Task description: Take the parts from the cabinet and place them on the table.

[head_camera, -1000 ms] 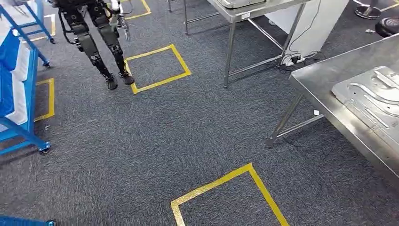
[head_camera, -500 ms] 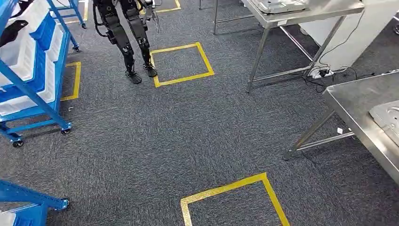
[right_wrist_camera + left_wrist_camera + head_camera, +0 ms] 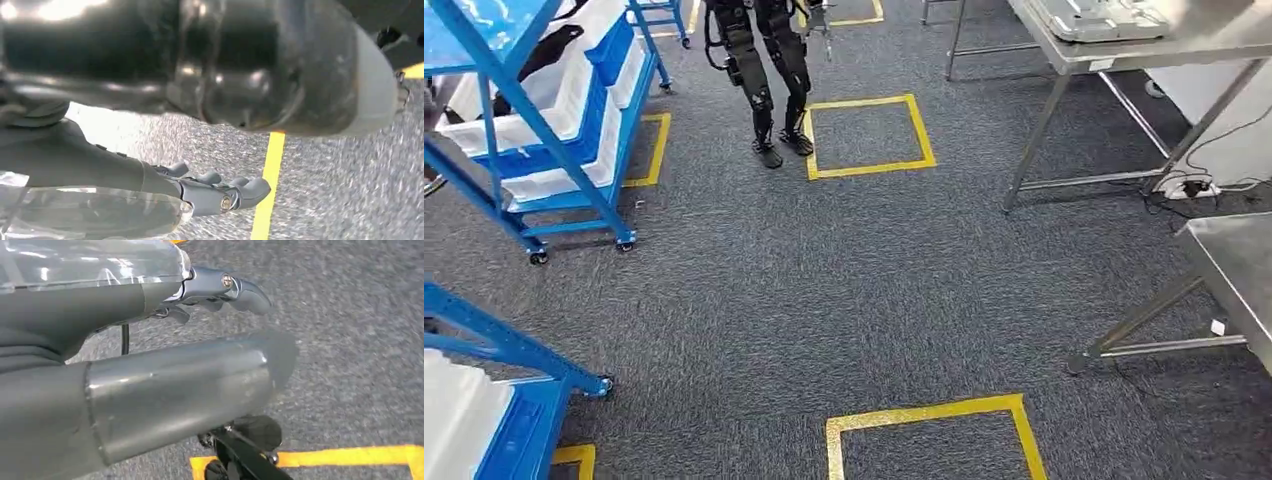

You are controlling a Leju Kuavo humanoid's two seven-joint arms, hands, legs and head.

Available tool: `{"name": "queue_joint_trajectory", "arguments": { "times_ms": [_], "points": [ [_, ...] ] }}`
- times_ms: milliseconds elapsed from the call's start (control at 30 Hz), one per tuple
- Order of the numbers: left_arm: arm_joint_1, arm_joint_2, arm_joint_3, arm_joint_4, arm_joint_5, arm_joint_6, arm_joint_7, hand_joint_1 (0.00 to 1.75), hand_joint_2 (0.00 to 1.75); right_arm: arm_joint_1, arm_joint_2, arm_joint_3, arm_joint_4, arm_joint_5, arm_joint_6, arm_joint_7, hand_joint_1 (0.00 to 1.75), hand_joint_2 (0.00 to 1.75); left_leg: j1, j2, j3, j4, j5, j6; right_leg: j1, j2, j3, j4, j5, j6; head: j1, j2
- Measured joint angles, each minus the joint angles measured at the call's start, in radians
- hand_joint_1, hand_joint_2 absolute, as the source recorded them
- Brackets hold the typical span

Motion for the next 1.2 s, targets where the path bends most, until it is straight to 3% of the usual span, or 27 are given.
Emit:
{"name": "queue_joint_trajectory", "arguments": {
  "times_ms": [67,100,133,167,267,300,333,367,433,467,500,533,567,600,633,667,767,800,833,867,933,967,1000,1033,1100,1133,1200],
  "points": [
    [0.002,0.0,0.0,0.0,0.0,0.0,0.002,0.0,0.0,-0.002,0.002,0.001,0.0,0.003,0.0,0.003,0.0,0.0,0.0,0.013,0.088,-0.162,0.083,0.004,0.0,-0.022,0.006,0.0,-0.004,0.005,0.0,0.0],
    [0.001,0.0,0.0,0.0,-0.001,0.0,0.002,0.0,0.0,-0.002,0.003,0.001,0.0,0.005,0.0,0.004,0.0,0.0,-0.001,0.041,0.141,-0.257,0.118,0.008,0.0,-0.032,0.011,0.001,-0.006,0.009,0.0,0.0],
    [-0.001,0.0,0.0,0.0,-0.001,0.0,0.002,0.0,0.0,-0.002,0.003,0.001,0.0,0.005,0.0,0.004,0.0,0.0,-0.009,0.091,0.163,-0.31,0.109,0.015,0.007,-0.041,0.012,0.004,-0.011,0.015,0.0,0.0],
    [-0.004,0.0,0.0,0.0,-0.002,0.0,0.002,0.0,0.0,-0.002,0.003,0.001,0.0,0.005,0.001,0.005,0.0,0.0,-0.012,0.071,0.163,-0.31,0.115,0.021,0.008,-0.047,0.013,0.003,-0.012,0.021,0.001,0.0],
    [0.002,0.001,0.0,0.001,-0.002,0.0,0.003,0.0,0.0,-0.012,0.006,0.002,0.0,0.005,0.004,0.005,0.0,0.0,-0.016,0.043,0.156,-0.314,0.118,0.035,0.007,-0.072,0.025,-0.006,-0.012,0.037,0.0,0.0],
    [0.002,0.001,0.0,0.001,-0.002,0.0,0.003,0.0,0.0,-0.011,0.005,0.002,0.0,0.005,0.004,0.005,0.0,0.0,-0.003,0.033,0.17,-0.328,0.129,0.045,0.002,-0.056,0.026,0.002,-0.022,0.045,0.0,0.0],
    [0.002,0.0,0.0,0.001,-0.002,0.0,0.004,0.0,0.0,-0.011,0.005,0.002,0.0,0.005,0.005,0.005,0.0,0.0,-0.005,0.024,0.171,-0.331,0.131,0.05,0.001,-0.001,0.015,0.033,-0.048,0.047,0.001,0.0],
    [0.0,0.001,0.0,0.001,-0.002,0.0,0.004,0.0,0.0,-0.009,0.005,0.002,0.0,0.005,0.006,0.005,0.0,0.0,-0.005,0.016,0.168,-0.33,0.134,0.056,-0.001,0.032,-0.018,0.1,-0.09,0.046,0.001,0.0],
    [-0.002,0.001,0.0,0.001,-0.002,0.0,0.004,0.0,0.0,-0.007,0.006,0.002,0.0,0.005,0.006,0.005,0.0,0.0,-0.008,-0.006,0.165,-0.33,0.135,0.059,-0.001,0.049,-0.103,0.269,-0.16,0.046,0.001,0.0],
    [-0.001,0.001,0.0,0.001,-0.001,0.0,0.004,0.0,0.0,-0.007,0.006,0.002,0.001,0.005,0.006,0.005,0.0,0.0,-0.01,-0.019,0.165,-0.329,0.135,0.059,-0.001,0.05,-0.13,0.314,-0.163,0.045,0.001,0.0],
    [-0.001,0.002,0.0,0.001,-0.001,0.0,0.004,0.0,0.0,-0.007,0.006,0.002,0.002,0.005,0.006,0.005,0.0,0.0,-0.011,-0.032,0.165,-0.328,0.135,0.059,-0.001,0.05,-0.134,0.309,-0.141,0.044,0.002,0.0],
    [0.0,0.002,0.0,0.001,-0.001,0.0,0.004,0.0,0.0,-0.006,0.006,0.002,0.002,0.005,0.006,0.005,0.0,0.0,-0.012,-0.047,0.168,-0.327,0.134,0.059,-0.001,0.051,-0.115,0.256,-0.095,0.041,0.001,0.0],
    [0.0,0.001,0.0,0.002,-0.002,0.0,0.004,0.0,0.0,-0.006,0.006,0.002,0.002,0.005,0.006,0.005,0.0,0.0,-0.013,-0.062,0.171,-0.326,0.133,0.058,-0.001,0.058,-0.076,0.162,-0.036,0.035,0.002,0.0],
    [-0.001,0.001,0.0,0.002,-0.002,0.0,0.004,0.0,0.0,-0.006,0.006,0.002,0.002,0.005,0.006,0.005,0.0,0.0,-0.012,-0.075,0.174,-0.325,0.132,0.056,0.001,0.078,-0.036,0.069,0.013,0.028,0.001,0.0],
    [0.0,-0.003,0.0,0.006,-0.002,0.0,0.004,0.0,0.0,-0.003,0.005,0.002,0.002,0.005,0.006,0.006,0.0,0.0,-0.007,-0.084,0.165,-0.325,0.131,0.054,0.002,0.136,-0.013,0.016,0.015,0.019,0.001,0.0],
    [-0.005,-0.003,0.0,0.007,-0.002,0.0,0.005,0.0,0.0,-0.003,0.003,0.002,0.002,0.005,0.006,0.006,0.0,0.0,-0.014,-0.093,0.163,-0.318,0.128,0.047,0.002,0.148,-0.015,0.0,0.017,0.019,0.001,0.0],
    [-0.001,-0.003,0.0,0.007,-0.002,0.0,0.005,0.0,0.0,-0.008,0.003,0.002,0.002,0.005,0.006,0.006,0.0,0.0,-0.001,-0.125,0.153,-0.327,0.135,0.026,0.01,0.112,-0.011,-0.002,0.018,0.014,0.001,0.0],
    [-0.001,0.0,0.0,0.007,-0.002,0.0,0.005,0.0,0.0,-0.01,0.004,0.002,0.003,0.005,0.006,0.006,0.0,0.0,-0.004,-0.125,0.156,-0.319,0.13,0.022,-0.007,0.095,-0.001,-0.024,0.028,0.006,0.002,0.0],
    [-0.001,0.001,0.0,0.007,-0.001,0.0,0.005,0.0,0.0,-0.007,0.004,0.002,0.003,0.006,0.008,0.007,0.0,0.0,-0.008,-0.073,0.146,-0.295,0.112,0.02,-0.002,0.082,0.008,-0.035,0.029,0.003,0.002,0.0],
    [-0.002,0.001,0.0,0.008,-0.001,0.0,0.006,0.0,0.0,-0.004,0.004,0.002,0.003,0.007,0.009,0.007,0.0,0.0,-0.007,-0.038,0.118,-0.241,0.075,0.017,0.0,0.067,0.011,-0.037,0.029,-0.003,0.001,0.0],
    [-0.005,0.001,0.0,0.01,-0.001,0.0,0.007,0.0,0.0,-0.002,0.004,0.002,0.003,0.008,0.013,0.008,0.0,0.0,-0.001,-0.009,0.035,-0.077,-0.003,0.007,0.004,0.036,0.011,-0.036,0.026,-0.006,0.001,0.0],
    [-0.005,0.001,0.0,0.01,-0.001,0.0,0.007,0.0,0.0,-0.002,0.004,0.002,0.003,0.008,0.013,0.008,0.0,0.0,0.003,-0.006,0.008,-0.025,-0.015,0.002,0.004,0.022,0.011,-0.036,0.024,-0.004,0.001,0.0],
    [-0.003,0.001,0.0,0.01,-0.001,0.0,0.007,0.0,0.0,-0.002,0.004,0.002,0.003,0.008,0.014,0.008,0.0,0.0,0.006,-0.003,0.004,-0.019,-0.004,-0.002,0.004,0.011,0.012,-0.035,0.022,-0.002,0.001,0.0],
    [-0.001,0.001,0.0,0.01,-0.001,0.0,0.007,0.0,0.0,-0.003,0.004,0.002,0.003,0.008,0.014,0.008,0.0,0.0,0.01,0.002,0.025,-0.063,0.031,-0.006,0.003,0.0,0.013,-0.034,0.019,0.001,0.001,0.0],
    [0.001,0.005,0.0,0.01,-0.001,0.0,0.008,0.0,0.0,-0.004,0.005,0.002,0.003,0.008,0.014,0.008,0.0,0.0,0.016,0.026,0.119,-0.242,0.12,-0.011,-0.002,-0.022,0.02,-0.026,0.009,0.011,0.001,0.0],
    [-0.001,0.005,0.0,0.011,-0.001,0.0,0.008,0.0,0.0,-0.004,0.005,0.002,0.003,0.008,0.014,0.008,0.0,0.0,0.017,0.071,0.154,-0.319,0.131,-0.012,0.0,-0.031,0.022,-0.018,0.002,0.02,0.001,0.0],
    [-0.003,0.005,0.0,0.013,-0.001,0.0,0.009,0.0,0.0,-0.005,0.004,0.002,0.003,0.008,0.013,0.009,0.0,0.0,0.006,0.048,0.156,-0.312,0.13,0.009,0.005,-0.041,0.024,-0.013,-0.006,0.034,0.001,0.0]
  ]
}}
